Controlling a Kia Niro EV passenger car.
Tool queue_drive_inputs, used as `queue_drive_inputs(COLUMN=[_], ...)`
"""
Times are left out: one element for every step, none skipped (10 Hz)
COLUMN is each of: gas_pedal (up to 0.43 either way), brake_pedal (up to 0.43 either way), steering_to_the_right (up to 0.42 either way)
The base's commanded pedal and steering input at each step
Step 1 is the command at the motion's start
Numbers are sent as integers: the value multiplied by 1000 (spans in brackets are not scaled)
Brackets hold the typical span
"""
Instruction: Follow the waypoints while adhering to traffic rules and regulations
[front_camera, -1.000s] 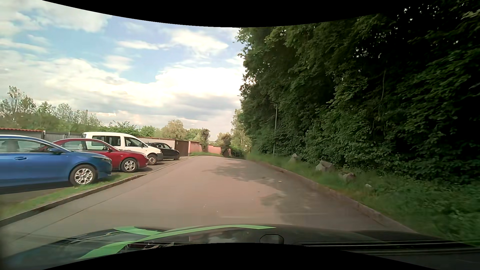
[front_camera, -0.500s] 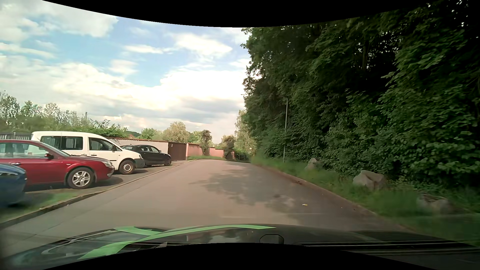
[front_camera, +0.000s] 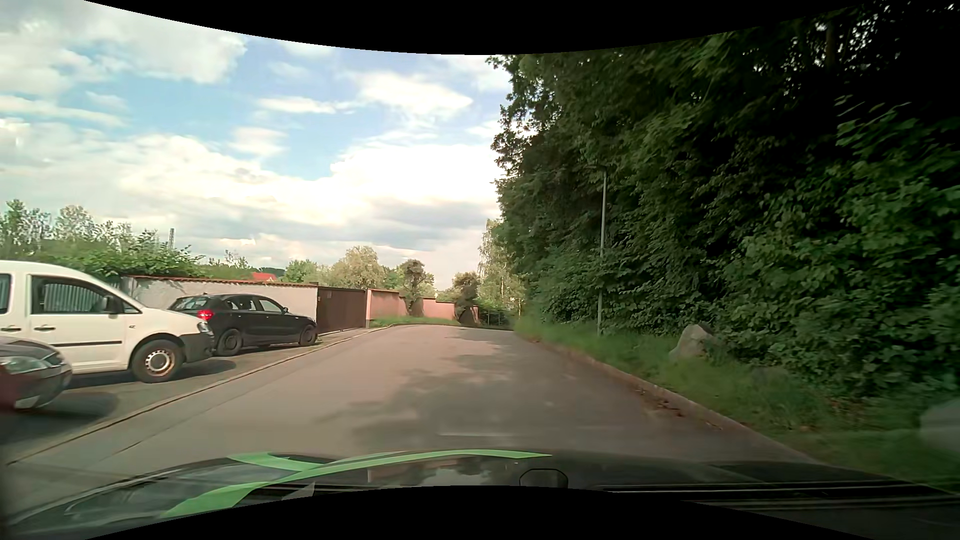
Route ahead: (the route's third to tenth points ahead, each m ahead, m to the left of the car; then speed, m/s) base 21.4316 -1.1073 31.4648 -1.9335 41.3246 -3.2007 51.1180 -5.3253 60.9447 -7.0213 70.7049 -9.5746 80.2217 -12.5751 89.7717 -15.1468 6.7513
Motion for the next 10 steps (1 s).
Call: queue_drive_inputs(gas_pedal=[177,177,177,177,169,118,79,47,0,0], brake_pedal=[0,0,0,0,0,0,0,0,0,0], steering_to_the_right=[-33,-34,-34,-35,-34,-32,-29,-26,-24,-23])
